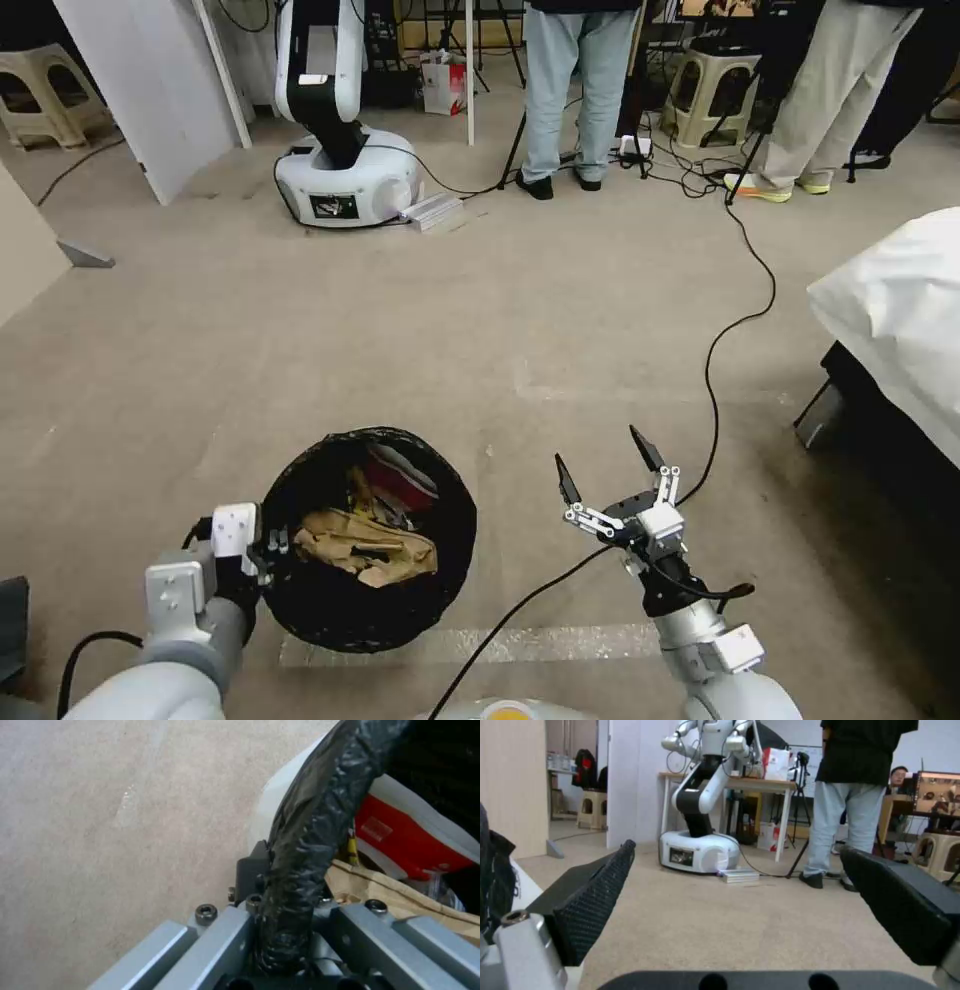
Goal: Pick up the trash bin, then pick up the garbage from the floor and place it into the trash bin.
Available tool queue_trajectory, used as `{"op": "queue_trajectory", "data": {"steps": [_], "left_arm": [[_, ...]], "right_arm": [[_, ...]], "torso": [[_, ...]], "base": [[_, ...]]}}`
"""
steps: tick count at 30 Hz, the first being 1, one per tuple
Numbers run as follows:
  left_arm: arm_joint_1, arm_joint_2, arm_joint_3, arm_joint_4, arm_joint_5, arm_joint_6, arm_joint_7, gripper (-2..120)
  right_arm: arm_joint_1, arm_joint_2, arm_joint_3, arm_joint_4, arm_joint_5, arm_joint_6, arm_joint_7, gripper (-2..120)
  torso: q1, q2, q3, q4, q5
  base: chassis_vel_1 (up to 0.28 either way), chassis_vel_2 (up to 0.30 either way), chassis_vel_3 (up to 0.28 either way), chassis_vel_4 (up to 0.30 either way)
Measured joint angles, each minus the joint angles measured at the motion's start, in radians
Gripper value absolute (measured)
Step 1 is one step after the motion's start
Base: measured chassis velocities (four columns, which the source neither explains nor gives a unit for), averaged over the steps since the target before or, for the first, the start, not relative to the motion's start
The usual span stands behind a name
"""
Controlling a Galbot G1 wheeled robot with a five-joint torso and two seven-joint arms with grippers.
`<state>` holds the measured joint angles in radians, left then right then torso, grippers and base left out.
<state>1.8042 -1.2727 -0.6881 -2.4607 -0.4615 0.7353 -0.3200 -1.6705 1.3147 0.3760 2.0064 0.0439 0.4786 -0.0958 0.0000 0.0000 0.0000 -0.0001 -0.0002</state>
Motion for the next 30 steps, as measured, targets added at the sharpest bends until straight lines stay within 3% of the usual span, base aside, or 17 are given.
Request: {"op": "queue_trajectory", "data": {"steps": [14, 30], "left_arm": [[-0.078, 0.056, 0.012, 0.096, -0.128, 0.003, -0.013, 0], [-0.093, 0.085, 0.024, 0.184, -0.179, 0.001, -0.027, 0]], "right_arm": [[0.0, 0.024, -0.008, -0.003, -0.028, -0.008, -0.013, 99], [-0.011, 0.05, -0.007, -0.013, -0.048, 0.007, -0.028, 98]], "torso": [[0.0, 0.0, 0.0, 0.0001, 0.0002], [0.0, 0.0, 0.0, 0.0001, 0.0001]], "base": [[0.0, 0.0, 0.0, 0.0], [0.0, 0.0, 0.0, 0.0]]}}
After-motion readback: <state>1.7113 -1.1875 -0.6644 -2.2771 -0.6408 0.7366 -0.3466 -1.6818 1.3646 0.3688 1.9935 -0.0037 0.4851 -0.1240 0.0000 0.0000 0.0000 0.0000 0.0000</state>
